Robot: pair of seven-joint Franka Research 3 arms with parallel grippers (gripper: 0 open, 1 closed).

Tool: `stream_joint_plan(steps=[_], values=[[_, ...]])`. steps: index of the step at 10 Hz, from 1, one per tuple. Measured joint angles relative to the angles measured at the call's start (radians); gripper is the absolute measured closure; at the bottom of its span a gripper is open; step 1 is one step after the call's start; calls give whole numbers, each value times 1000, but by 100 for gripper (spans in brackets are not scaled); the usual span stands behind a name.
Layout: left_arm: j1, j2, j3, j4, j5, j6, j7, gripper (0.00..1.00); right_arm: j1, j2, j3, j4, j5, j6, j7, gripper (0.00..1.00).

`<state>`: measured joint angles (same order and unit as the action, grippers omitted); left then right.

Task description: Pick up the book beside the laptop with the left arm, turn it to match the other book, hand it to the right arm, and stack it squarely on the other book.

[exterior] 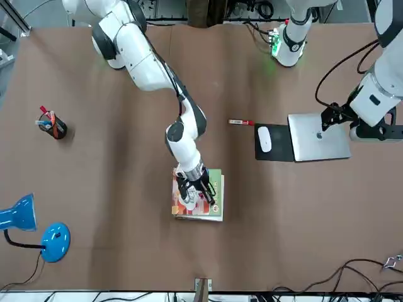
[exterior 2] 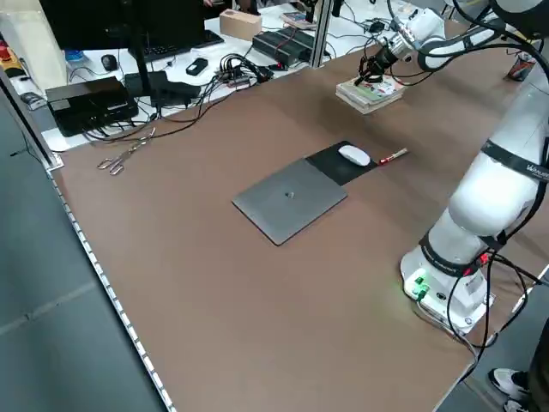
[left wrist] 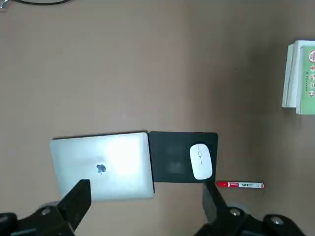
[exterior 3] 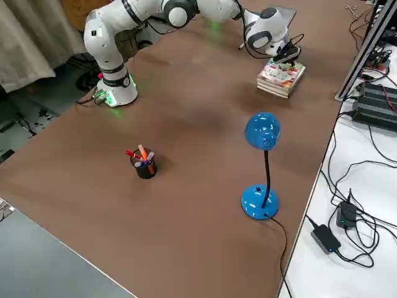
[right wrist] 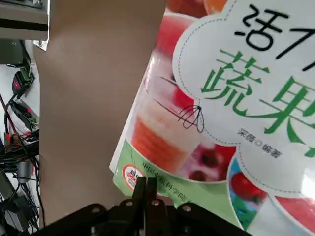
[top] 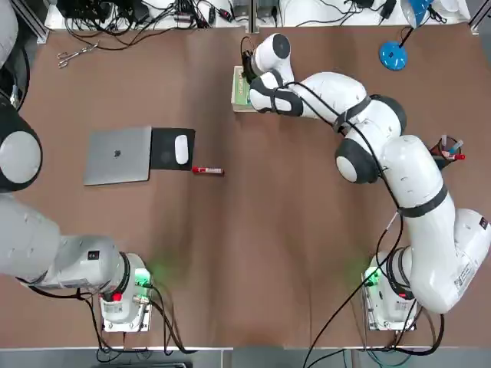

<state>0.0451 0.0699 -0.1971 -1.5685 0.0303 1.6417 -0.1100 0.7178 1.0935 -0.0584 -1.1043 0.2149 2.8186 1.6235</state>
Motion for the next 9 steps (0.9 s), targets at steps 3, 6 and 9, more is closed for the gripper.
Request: stream_joint_plan(steps=[3,6,9], values=[[0,0,0,0,0,0,0,0,0,14,0,12,0,0,-1,96],[1,0,0,0,0,0,0,0,0,22,-1,24,0,0,-2,96],[1,0,0,0,0,0,0,0,0,42,-2,52,0,0,-3,96]])
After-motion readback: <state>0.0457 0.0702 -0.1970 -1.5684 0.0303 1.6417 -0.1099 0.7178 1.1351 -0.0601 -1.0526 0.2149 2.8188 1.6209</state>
